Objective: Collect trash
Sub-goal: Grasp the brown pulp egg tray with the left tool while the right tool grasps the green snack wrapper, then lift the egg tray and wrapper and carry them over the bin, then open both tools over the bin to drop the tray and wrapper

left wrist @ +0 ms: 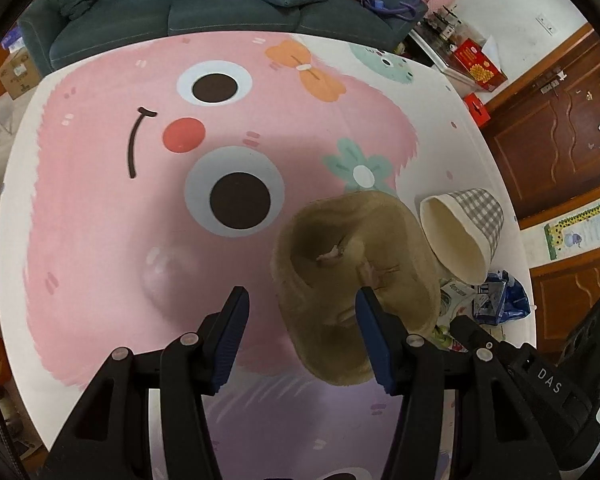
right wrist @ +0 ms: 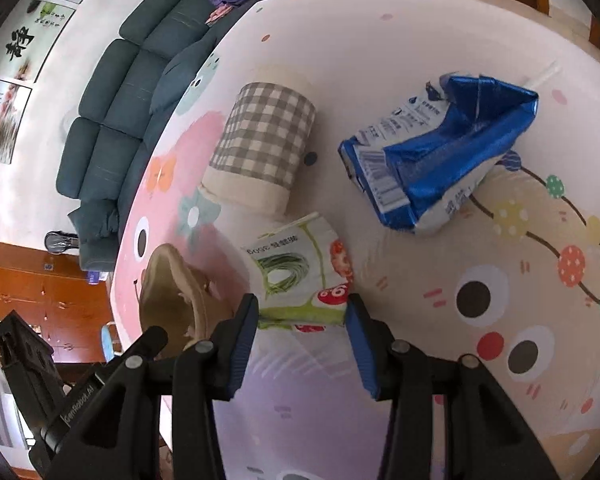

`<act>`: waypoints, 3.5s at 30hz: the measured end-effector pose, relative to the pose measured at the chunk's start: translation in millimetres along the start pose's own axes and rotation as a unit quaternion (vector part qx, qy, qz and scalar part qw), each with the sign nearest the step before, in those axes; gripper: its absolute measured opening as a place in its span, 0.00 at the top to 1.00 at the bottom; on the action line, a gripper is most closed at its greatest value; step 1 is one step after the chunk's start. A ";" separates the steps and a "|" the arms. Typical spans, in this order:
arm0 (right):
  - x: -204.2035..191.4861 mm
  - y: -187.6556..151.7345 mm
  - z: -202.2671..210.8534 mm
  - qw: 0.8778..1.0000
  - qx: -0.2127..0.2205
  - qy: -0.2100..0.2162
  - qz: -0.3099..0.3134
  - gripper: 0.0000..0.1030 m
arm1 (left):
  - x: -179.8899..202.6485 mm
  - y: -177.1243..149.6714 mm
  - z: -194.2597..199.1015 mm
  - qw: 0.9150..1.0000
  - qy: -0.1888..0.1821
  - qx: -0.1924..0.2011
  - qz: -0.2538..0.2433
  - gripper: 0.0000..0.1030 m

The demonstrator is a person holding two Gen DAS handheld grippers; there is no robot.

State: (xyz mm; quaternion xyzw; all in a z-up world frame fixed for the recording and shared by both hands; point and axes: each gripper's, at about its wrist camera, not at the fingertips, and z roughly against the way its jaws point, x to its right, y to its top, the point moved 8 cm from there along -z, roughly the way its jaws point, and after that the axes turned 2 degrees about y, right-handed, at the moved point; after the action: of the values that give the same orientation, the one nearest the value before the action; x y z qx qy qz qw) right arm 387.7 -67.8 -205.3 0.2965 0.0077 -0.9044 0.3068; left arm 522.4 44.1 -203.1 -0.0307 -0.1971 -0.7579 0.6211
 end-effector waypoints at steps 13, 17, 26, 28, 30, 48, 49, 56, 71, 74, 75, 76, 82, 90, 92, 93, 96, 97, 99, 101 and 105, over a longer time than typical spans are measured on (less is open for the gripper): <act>12.5 -5.3 15.1 1.000 0.007 0.002 0.020 0.86 | 15.7 -21.4 -10.7 0.999 -0.015 -0.021 -0.030 0.86; 13.2 -8.2 26.1 0.999 0.011 0.003 0.038 0.88 | 21.4 -33.1 -5.1 0.999 -0.019 -0.021 -0.037 0.87; 25.1 -18.3 49.4 0.998 0.016 0.003 0.064 0.91 | 36.1 -80.0 15.1 0.997 -0.021 -0.030 -0.062 0.89; 31.8 -21.6 55.7 0.998 0.015 0.003 0.067 0.91 | 40.9 -91.9 21.3 0.997 -0.019 -0.030 -0.070 0.89; 38.6 -24.6 63.5 0.997 0.014 0.004 0.071 0.93 | 45.8 -101.8 26.9 0.997 -0.019 -0.029 -0.074 0.90; 106.3 -70.5 158.6 0.980 -0.013 0.057 0.188 0.95 | 145.9 -236.6 96.5 0.998 0.009 0.043 -0.050 0.91; 113.9 -74.1 166.2 0.979 -0.017 0.061 0.195 0.95 | 150.5 -246.0 101.1 0.998 0.011 0.047 -0.046 0.91; 167.8 -98.7 218.5 0.966 -0.040 0.073 0.245 0.95 | 193.4 -323.8 116.5 0.998 0.028 0.058 -0.020 0.91; 276.7 -159.5 223.7 0.967 -0.115 0.048 0.223 0.95 | 204.5 -428.8 83.7 0.994 0.098 -0.007 -0.052 0.90; 296.2 -173.0 206.0 0.967 -0.133 0.036 0.216 0.95 | 196.5 -443.7 58.4 0.993 0.105 -0.024 -0.050 0.90; 302.4 -177.1 198.2 0.967 -0.139 0.031 0.213 0.95 | 192.0 -450.1 45.7 0.992 0.109 -0.031 -0.049 0.90; 311.8 -182.3 186.2 0.967 -0.147 0.023 0.208 0.95 | 188.3 -455.0 35.6 0.992 0.112 -0.037 -0.048 0.90; 357.0 -201.9 118.8 0.966 -0.167 -0.019 0.195 0.95 | 159.5 -483.5 -35.9 0.990 0.119 -0.063 -0.033 0.90; 403.1 -213.5 35.9 0.967 -0.173 -0.055 0.178 0.93 | 131.5 -497.4 -114.7 0.990 0.117 -0.078 -0.032 0.90; 407.9 -215.8 21.6 0.966 -0.175 -0.061 0.182 0.91 | 127.9 -497.8 -125.6 0.989 0.118 -0.078 -0.036 0.86; 410.4 -217.3 13.4 0.965 -0.177 -0.064 0.183 0.91 | 126.7 -498.0 -130.6 0.989 0.117 -0.078 -0.038 0.82; 412.9 -221.6 0.3 0.964 -0.183 -0.061 0.184 0.91 | 127.2 -499.2 -145.1 0.989 0.118 -0.083 -0.045 0.76; 413.0 -223.7 -4.7 0.963 -0.187 -0.060 0.186 0.90 | 127.9 -499.8 -149.4 0.988 0.118 -0.088 -0.047 0.76; 415.3 -226.2 -9.2 0.961 -0.190 -0.066 0.188 0.82 | 128.5 -500.4 -154.1 0.987 0.120 -0.094 -0.047 0.75; 416.2 -227.4 -10.4 0.960 -0.191 -0.074 0.192 0.73 | 134.9 -496.5 -152.7 0.987 0.122 -0.094 -0.045 0.74; 414.8 -229.0 -6.3 0.960 -0.190 -0.075 0.193 0.68 | 136.5 -495.6 -142.3 0.988 0.127 -0.077 -0.046 0.69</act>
State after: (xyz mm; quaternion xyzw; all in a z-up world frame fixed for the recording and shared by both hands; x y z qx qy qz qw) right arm -0.9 -109.0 -473.4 0.1595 0.0989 -0.8298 0.5255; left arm 47.2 -55.9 -423.5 0.0267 -0.0588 -0.7965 0.6012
